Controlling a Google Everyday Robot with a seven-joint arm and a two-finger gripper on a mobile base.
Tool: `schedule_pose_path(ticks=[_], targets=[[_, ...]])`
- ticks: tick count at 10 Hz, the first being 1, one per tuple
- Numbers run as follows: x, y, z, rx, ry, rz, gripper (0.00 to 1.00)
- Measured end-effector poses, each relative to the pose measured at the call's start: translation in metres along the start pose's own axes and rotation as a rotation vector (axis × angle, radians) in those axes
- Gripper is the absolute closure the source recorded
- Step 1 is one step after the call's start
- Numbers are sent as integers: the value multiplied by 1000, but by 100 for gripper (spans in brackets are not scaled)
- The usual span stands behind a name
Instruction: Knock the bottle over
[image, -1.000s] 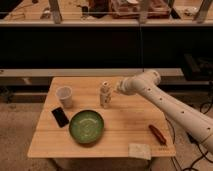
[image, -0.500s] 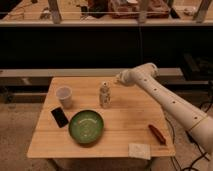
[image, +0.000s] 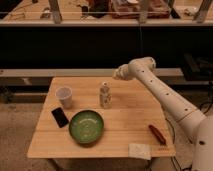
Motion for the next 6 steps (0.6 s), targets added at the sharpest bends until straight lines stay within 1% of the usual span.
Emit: schedule_pose_path(ticks=[1,4,5,6], targets=[[3,0,5,3,-10,0,92],[4,-11,23,19,-52,-21,92],[2,-15,24,19,-60,-26,92],[-4,-27,22,24,-75,-41,92]])
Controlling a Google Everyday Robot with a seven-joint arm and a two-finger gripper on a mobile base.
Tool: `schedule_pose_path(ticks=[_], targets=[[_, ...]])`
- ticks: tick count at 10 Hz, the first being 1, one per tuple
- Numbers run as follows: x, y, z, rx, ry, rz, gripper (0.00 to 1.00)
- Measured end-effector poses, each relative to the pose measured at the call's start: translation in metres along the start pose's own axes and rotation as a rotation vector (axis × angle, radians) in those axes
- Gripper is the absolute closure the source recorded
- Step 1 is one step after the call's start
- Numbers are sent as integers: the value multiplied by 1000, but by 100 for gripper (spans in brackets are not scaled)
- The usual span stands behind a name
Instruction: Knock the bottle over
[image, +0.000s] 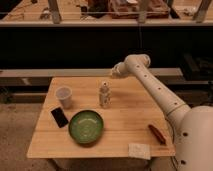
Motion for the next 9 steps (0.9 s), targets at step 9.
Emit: schedule_pose_path(ticks=[9], targets=[[-130,-83,-65,62,-223,-193,92]])
